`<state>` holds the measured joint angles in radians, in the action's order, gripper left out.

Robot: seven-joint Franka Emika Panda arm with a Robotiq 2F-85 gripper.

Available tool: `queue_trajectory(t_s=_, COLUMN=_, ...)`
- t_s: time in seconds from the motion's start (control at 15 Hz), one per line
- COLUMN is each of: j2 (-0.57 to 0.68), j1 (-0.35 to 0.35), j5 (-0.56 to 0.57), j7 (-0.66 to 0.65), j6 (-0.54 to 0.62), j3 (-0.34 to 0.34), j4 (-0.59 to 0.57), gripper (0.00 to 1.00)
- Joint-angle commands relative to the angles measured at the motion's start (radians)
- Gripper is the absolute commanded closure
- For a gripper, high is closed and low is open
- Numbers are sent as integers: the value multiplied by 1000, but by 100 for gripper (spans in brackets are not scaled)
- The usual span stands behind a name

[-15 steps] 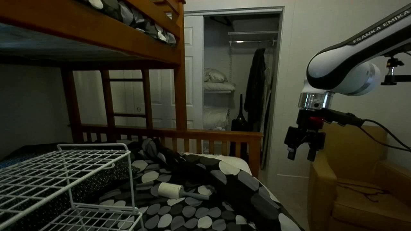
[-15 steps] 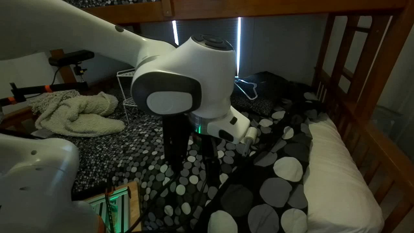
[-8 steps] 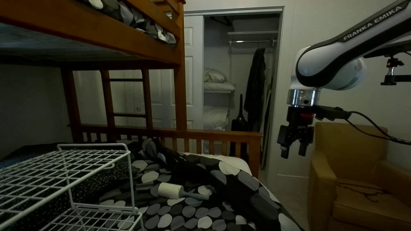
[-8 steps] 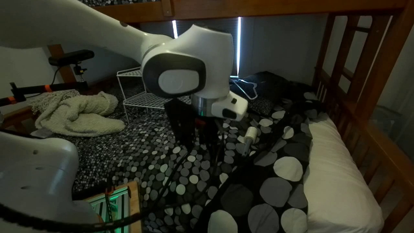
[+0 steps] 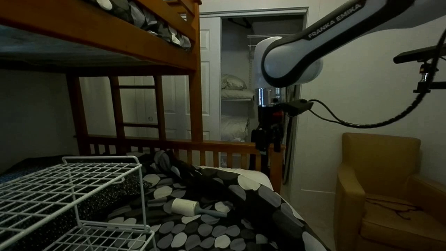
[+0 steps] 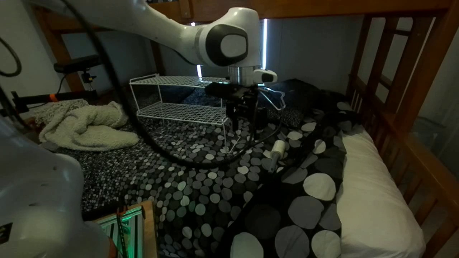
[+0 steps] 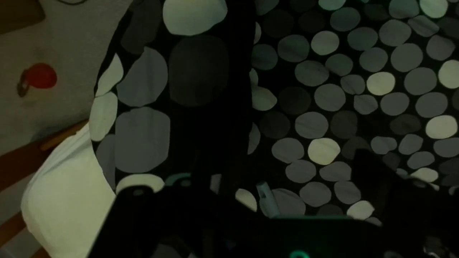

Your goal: Move the object forward and cover it with the blanket

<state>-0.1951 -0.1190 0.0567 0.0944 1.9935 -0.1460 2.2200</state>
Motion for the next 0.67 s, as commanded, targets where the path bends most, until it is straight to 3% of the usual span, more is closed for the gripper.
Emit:
queue_trajectory(t_s=0.0, j2=35, j1=-9, j5=5, j7=0, j6=-2, j3=3, j4=-28, gripper=0)
queue_trajectory(t_s=0.6, j2=23, j1=-7, j5=5, j7=0, j6=-2, j3=6, j4=-27, gripper=0)
